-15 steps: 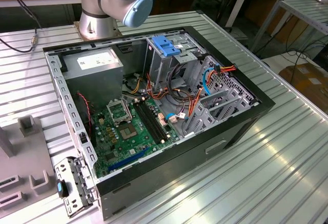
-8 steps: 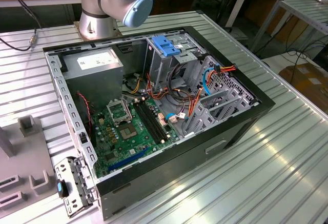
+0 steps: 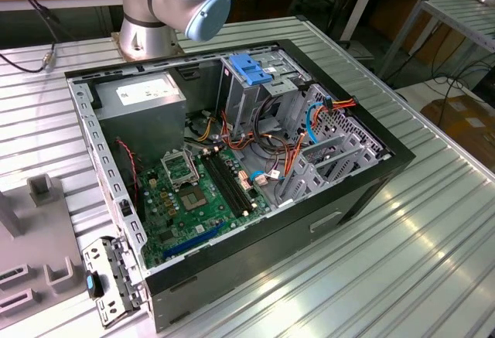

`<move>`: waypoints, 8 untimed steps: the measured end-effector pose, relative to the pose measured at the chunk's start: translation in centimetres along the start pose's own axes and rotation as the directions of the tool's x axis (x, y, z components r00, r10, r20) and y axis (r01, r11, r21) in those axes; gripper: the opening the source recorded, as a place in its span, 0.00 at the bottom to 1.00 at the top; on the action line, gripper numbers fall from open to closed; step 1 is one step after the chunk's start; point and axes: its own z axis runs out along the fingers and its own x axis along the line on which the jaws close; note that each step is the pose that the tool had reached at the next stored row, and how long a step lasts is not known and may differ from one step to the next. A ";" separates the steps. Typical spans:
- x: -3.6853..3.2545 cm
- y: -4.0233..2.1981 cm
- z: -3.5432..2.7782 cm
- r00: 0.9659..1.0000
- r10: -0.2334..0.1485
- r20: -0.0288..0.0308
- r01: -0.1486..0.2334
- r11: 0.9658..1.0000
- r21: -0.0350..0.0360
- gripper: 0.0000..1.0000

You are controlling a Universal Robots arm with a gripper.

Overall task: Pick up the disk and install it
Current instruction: 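Pick up the disk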

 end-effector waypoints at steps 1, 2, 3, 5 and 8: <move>0.01 -0.01 -0.19 1.000 0.000 0.000 0.000 1.000 0.000 0.37; 0.01 -0.01 -0.30 1.000 0.000 0.000 0.000 1.000 0.000 0.37; 0.01 -0.01 -0.30 1.000 0.000 0.000 0.000 1.000 0.001 0.37; 0.01 -0.02 -0.31 1.000 0.000 0.000 0.000 1.000 0.001 0.37; 0.01 -0.02 -0.32 1.000 0.000 0.000 0.000 1.000 0.000 0.37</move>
